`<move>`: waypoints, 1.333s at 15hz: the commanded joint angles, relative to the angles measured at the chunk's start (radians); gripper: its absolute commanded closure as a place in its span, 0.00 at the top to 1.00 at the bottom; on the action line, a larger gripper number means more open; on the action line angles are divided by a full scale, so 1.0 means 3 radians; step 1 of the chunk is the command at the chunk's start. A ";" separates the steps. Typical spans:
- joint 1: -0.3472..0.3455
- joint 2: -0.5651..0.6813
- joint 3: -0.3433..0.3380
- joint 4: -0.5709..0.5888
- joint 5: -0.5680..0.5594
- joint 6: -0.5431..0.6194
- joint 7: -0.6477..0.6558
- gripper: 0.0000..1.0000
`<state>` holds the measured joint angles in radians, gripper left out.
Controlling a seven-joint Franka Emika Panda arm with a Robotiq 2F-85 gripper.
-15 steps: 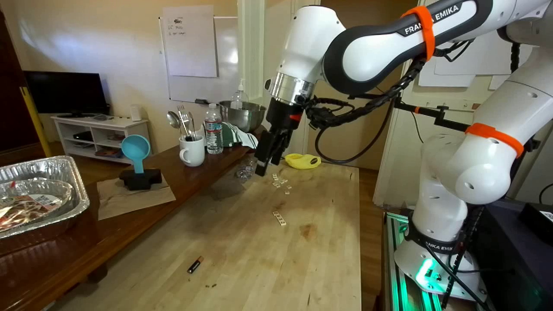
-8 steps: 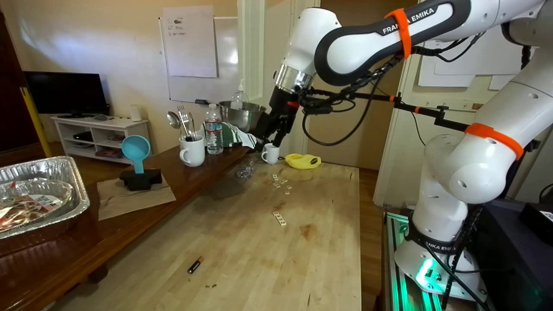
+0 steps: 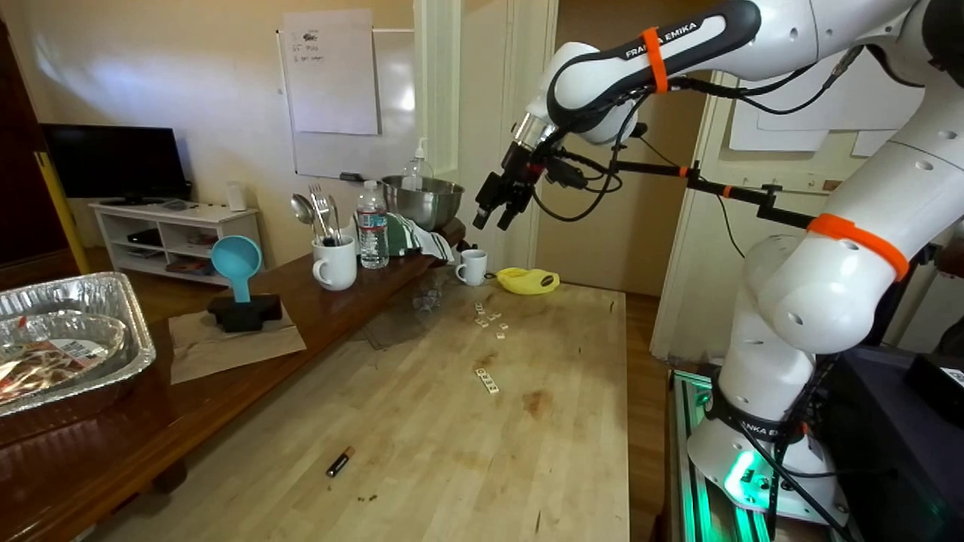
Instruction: Create the word 'Zeros' using the tiles.
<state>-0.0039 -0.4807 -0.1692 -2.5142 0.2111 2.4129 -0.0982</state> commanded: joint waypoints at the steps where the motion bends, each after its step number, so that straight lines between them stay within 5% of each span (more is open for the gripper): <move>1: 0.0289 0.0076 -0.0428 0.0043 0.0471 -0.0178 -0.0912 1.00; 5: 0.0339 0.0172 -0.0645 0.0111 0.0660 -0.0602 -0.1587 1.00; 6: 0.0221 0.0082 -0.0497 0.0024 0.0588 -0.0424 -0.1361 1.00; 13: 0.0231 0.0132 -0.0529 0.0050 0.0615 -0.0501 -0.1531 1.00; 20: -0.0052 0.0630 -0.0574 0.0188 0.0015 -0.0395 -0.1910 1.00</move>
<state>0.0160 -0.3856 -0.3401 -2.4964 0.2696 2.2872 -0.6097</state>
